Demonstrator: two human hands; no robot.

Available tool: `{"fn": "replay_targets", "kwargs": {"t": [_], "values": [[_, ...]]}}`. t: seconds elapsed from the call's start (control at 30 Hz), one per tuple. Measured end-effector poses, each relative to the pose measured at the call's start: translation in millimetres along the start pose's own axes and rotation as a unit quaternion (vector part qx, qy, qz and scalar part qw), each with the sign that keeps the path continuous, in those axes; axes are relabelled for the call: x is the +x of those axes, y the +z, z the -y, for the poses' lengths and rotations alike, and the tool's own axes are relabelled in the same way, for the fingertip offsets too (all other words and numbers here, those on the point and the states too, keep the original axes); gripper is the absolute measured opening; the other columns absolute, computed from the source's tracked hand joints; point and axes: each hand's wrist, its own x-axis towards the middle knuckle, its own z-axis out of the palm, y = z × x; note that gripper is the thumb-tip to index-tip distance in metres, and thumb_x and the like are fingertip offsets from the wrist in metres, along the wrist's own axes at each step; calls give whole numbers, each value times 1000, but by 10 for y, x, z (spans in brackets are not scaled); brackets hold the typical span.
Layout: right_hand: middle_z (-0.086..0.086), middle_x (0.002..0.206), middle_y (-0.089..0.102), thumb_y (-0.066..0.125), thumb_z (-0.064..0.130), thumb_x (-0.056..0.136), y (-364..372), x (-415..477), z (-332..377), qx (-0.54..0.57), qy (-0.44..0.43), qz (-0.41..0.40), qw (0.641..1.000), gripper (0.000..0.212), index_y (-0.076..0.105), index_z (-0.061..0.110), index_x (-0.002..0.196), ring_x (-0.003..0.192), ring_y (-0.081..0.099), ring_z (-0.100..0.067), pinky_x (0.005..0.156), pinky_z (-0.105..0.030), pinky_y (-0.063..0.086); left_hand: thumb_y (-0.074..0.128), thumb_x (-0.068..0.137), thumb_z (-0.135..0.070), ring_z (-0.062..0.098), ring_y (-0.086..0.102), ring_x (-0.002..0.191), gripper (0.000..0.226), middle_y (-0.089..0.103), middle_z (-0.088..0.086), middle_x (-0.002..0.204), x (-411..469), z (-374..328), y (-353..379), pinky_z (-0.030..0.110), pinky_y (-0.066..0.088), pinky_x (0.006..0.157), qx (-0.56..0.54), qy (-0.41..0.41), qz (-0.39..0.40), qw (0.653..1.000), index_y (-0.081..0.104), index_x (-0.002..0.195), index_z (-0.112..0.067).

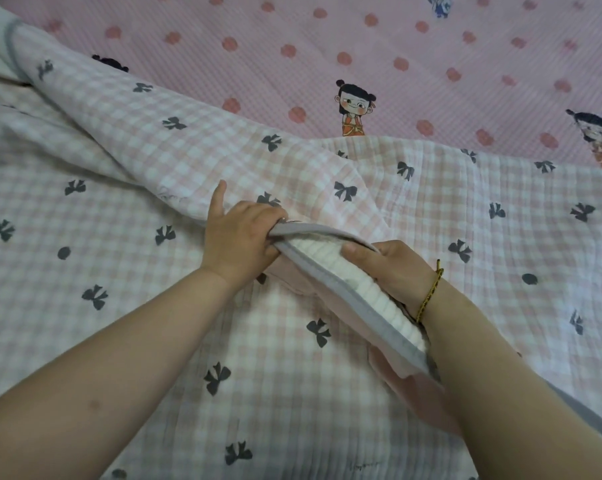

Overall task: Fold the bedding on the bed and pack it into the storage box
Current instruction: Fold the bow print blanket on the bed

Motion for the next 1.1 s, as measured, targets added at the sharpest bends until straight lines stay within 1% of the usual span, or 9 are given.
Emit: {"fn": "replay_targets", "kwargs": {"t": [0.13, 0.27, 0.4, 0.57, 0.67, 0.77, 0.83, 0.97, 1.1], "values": [[11, 31, 31, 58, 36, 82, -14, -105, 10, 0, -26, 7, 1000, 43, 39, 14, 50, 28, 26, -3, 35, -13, 22, 35, 65, -28, 22, 50, 42, 35, 57, -2, 46, 57, 27, -374, 34, 49, 76, -87, 29, -16, 996, 66, 58, -13], [5, 37, 40, 60, 45, 66, 31, -283, 40, -11, -17, 100, 995, 40, 52, 8, 55, 31, 34, -4, 38, -13, 28, 33, 61, -43, -1, 40, 44, 25, 53, -13, 44, -205, 152, -900, 6, 26, 80, -84, 89, 129, 984, 56, 56, -34], [0, 53, 35, 61, 39, 83, 303, -164, -220, -153, 55, 145, 976, 39, 43, 14, 59, 47, 35, -12, 52, -23, 30, 54, 58, -43, 2, 53, 51, 10, 56, -16, 52, -792, 278, -459, 31, 27, 106, -7, 85, 280, 956, 56, 60, -34], [0, 130, 45, 46, 33, 92, 898, -180, -447, -458, 11, 121, 881, 45, 34, 20, 134, 114, 47, -20, 96, -26, 36, 55, 58, -41, 14, 56, 97, 44, 70, -2, 93, -1267, 512, 27, 36, 8, 110, 3, -3, 196, 981, 63, 96, -22], [1, 148, 18, 44, 39, 92, 1397, -331, -344, -468, -139, 71, 870, 63, 12, 23, 144, 136, 20, -21, 114, -34, 16, 43, 63, -51, 24, 38, 116, 63, 61, 17, 120, -1450, 562, 57, 34, -4, 113, -25, -77, 134, 988, 47, 115, -17], [-8, 152, 7, 40, 34, 94, 1836, -231, -322, -525, -163, 84, 831, 65, 3, 18, 145, 139, 13, -28, 115, -43, 14, 57, 64, -54, 26, 28, 125, 75, 45, 25, 135, -1633, 676, 57, 49, 20, 108, -95, -231, 38, 967, 47, 124, -9], [-13, 150, 15, 33, 20, 98, 1962, -88, -312, -542, -161, 80, 821, 57, 3, 14, 146, 136, 21, -31, 109, -42, 26, 73, 72, -36, 24, 24, 134, 78, 30, 16, 147, -1654, 707, -54, 46, 26, 110, -221, -395, -3, 892, 39, 136, -9], [-7, 113, 58, 39, 14, 95, 1825, 104, -256, -396, -111, 42, 911, 37, 37, 18, 132, 93, 55, -22, 76, -27, 44, 50, 94, -21, 11, 53, 98, 50, 52, -7, 106, -1534, 760, -160, 24, 44, 80, -484, -625, -80, 608, 35, 140, -10], [11, 70, 52, 46, 3, 87, 1568, 153, -136, -178, -85, 35, 980, 24, 57, 24, 85, 62, 46, -6, 55, -13, 35, 37, 99, -34, 14, 60, 84, 45, 51, 0, 118, -1238, 920, -166, 29, 50, 79, -592, -633, -82, 492, 42, 134, -6]]}}
